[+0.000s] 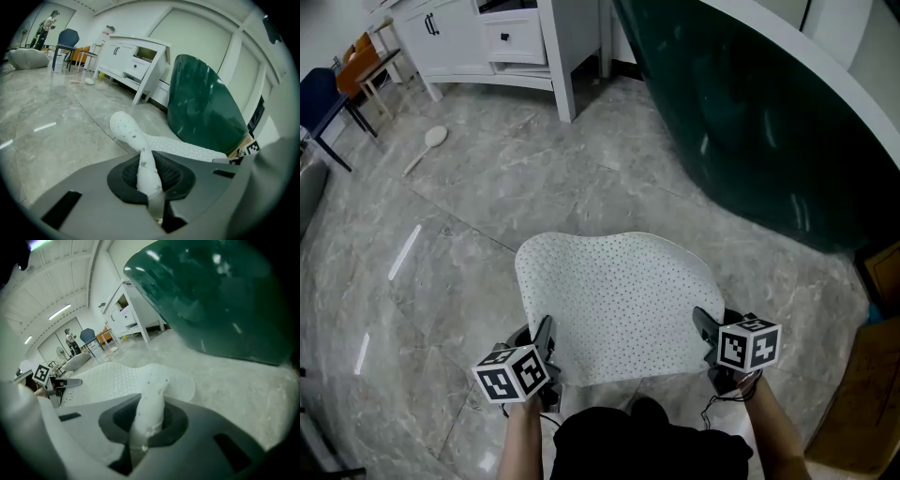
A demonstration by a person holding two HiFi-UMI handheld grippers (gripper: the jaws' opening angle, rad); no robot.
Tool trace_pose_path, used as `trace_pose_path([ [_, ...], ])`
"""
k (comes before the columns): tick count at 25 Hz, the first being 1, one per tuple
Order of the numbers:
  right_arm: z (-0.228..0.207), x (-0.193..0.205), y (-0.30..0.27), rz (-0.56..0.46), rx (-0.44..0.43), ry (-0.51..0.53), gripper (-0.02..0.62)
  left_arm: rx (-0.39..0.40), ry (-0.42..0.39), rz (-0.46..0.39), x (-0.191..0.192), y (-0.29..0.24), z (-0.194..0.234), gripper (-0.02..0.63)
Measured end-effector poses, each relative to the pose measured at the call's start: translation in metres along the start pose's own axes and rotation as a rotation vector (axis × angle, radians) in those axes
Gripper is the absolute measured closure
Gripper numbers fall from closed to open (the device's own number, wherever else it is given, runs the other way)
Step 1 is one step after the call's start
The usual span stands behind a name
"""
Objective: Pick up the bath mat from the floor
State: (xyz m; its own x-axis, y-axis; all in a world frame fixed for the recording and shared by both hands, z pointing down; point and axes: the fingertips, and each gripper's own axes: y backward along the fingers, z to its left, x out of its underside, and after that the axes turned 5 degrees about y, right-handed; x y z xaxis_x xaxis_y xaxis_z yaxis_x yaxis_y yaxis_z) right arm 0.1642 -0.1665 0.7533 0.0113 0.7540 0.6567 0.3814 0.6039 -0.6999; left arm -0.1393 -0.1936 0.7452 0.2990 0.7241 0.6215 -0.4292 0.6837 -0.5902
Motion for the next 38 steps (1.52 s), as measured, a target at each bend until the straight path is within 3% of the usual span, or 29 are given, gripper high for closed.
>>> trace_pose_path([
  [15,0.016,-0.042,0.031,-0.094,-0.048,0.003,0.569,0.008,-0.055,-0.076,-0.041,0.032,-0.025,0.581],
  [22,0.027,-0.075,0.047,-0.074,-0.059,-0.053,0.569,-0.050,-0.036,-0.055,-0.066,0.045,-0.044,0.583],
  [25,0.036,-0.095,0.073,-0.047,-0.053,-0.059,0.569,-0.090,-0.074,-0.033,-0.085,0.067,-0.063,0.581],
  [30,0.058,-0.139,0.125,-0.022,-0.053,-0.073,0.569,-0.087,-0.096,-0.040,-0.128,0.114,-0.111,0.583],
  [38,0.105,-0.223,0.237,-0.013,-0.039,-0.063,0.569,-0.063,-0.074,-0.023,-0.211,0.195,-0.207,0.581],
])
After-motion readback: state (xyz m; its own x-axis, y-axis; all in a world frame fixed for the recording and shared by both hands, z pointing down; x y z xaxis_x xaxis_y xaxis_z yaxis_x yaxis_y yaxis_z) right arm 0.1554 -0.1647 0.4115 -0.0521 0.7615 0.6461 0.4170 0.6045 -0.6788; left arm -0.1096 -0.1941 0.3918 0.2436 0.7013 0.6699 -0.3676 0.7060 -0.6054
